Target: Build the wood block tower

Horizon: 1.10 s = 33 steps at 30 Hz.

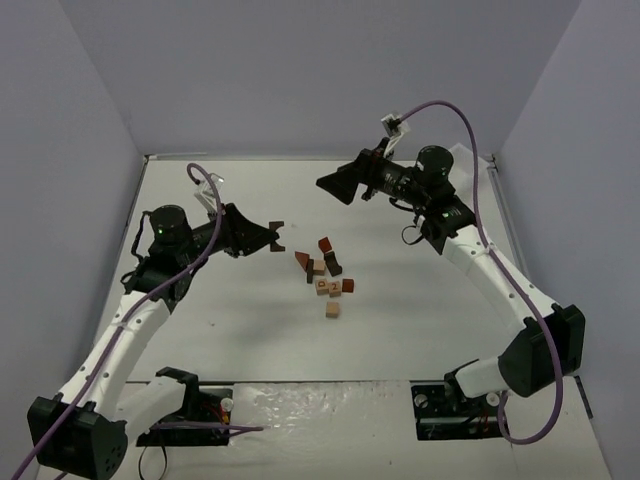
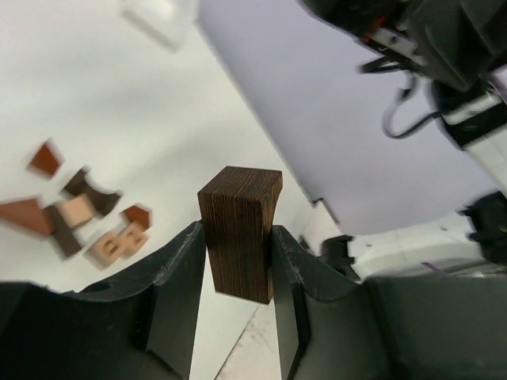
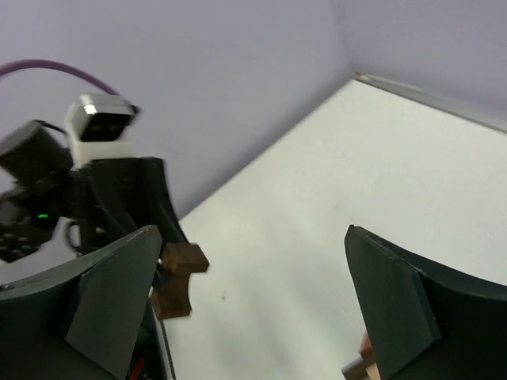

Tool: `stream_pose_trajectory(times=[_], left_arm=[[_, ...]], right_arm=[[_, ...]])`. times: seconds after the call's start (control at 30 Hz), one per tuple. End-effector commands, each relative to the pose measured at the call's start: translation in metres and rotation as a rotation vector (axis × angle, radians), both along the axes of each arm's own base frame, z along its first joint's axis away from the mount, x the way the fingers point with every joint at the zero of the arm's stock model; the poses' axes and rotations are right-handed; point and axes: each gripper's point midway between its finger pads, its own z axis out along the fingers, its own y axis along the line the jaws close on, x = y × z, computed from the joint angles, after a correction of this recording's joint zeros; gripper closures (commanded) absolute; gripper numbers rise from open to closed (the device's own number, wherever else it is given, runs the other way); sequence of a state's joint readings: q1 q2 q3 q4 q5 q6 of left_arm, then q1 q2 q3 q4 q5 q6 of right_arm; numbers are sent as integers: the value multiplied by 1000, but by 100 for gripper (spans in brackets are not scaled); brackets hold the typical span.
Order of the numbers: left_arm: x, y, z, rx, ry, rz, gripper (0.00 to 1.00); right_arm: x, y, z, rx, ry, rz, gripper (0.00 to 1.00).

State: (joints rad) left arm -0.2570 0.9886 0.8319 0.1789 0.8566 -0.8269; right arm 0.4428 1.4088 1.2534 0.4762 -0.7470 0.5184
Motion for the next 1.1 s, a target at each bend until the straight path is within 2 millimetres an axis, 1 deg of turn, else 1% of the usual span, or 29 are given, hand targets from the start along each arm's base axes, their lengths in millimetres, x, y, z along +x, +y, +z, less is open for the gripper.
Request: stream_pose_trajectory(times=[0.0, 0.1, 0.17, 0.27, 0.37, 0.4, 0.47, 0.5, 0.57, 0.63, 0.67, 0.73, 0.83, 0.93, 1.0, 1.07], left_arm=[[13, 59, -32, 479, -68, 201, 100], [31, 96, -48, 698, -54, 332, 100], [37, 111, -55, 794, -47, 368, 100], [49, 123, -69, 912, -80, 363, 100], [61, 131, -88, 1030, -131, 315, 100], [66, 133, -92, 1066, -156, 303, 100], [74, 136, -113, 1134, -179, 246, 100], [77, 135, -122, 1150, -184, 222, 100], [82, 137, -138, 1222, -252, 147, 100], [89, 137, -151, 1257, -300, 100, 100], [90, 136, -163, 1270, -313, 55, 100], [91, 135, -178, 1283, -335, -10, 100], [91, 140, -206, 1295, -299, -93, 100], [92, 141, -218, 1278, -285, -133, 100], [92, 144, -230, 1292, -265, -165, 100], [93, 146, -239, 1312, -244, -185, 100]], right_arm=[[11, -51, -14, -127, 18, -220, 0], [14, -73, -52, -237, 101, -336, 0], [21, -93, -73, -302, 145, -452, 0], [19, -112, -94, -376, 164, -531, 0], [11, -122, -109, -424, 182, -551, 0], [9, -125, -112, -432, 182, -556, 0], [4, -129, -117, -445, 183, -564, 0], [2, -131, -124, -457, 190, -566, 0], [-4, -134, -129, -464, 191, -565, 0], [-10, -135, -138, -471, 206, -558, 0], [-13, -135, -141, -470, 211, -553, 0], [-18, -136, -144, -466, 216, -551, 0], [-26, -136, -150, -458, 230, -541, 0], [-30, -136, -150, -449, 230, -531, 0], [-34, -137, -151, -448, 230, -524, 0], [-35, -136, -152, -449, 230, -519, 0]])
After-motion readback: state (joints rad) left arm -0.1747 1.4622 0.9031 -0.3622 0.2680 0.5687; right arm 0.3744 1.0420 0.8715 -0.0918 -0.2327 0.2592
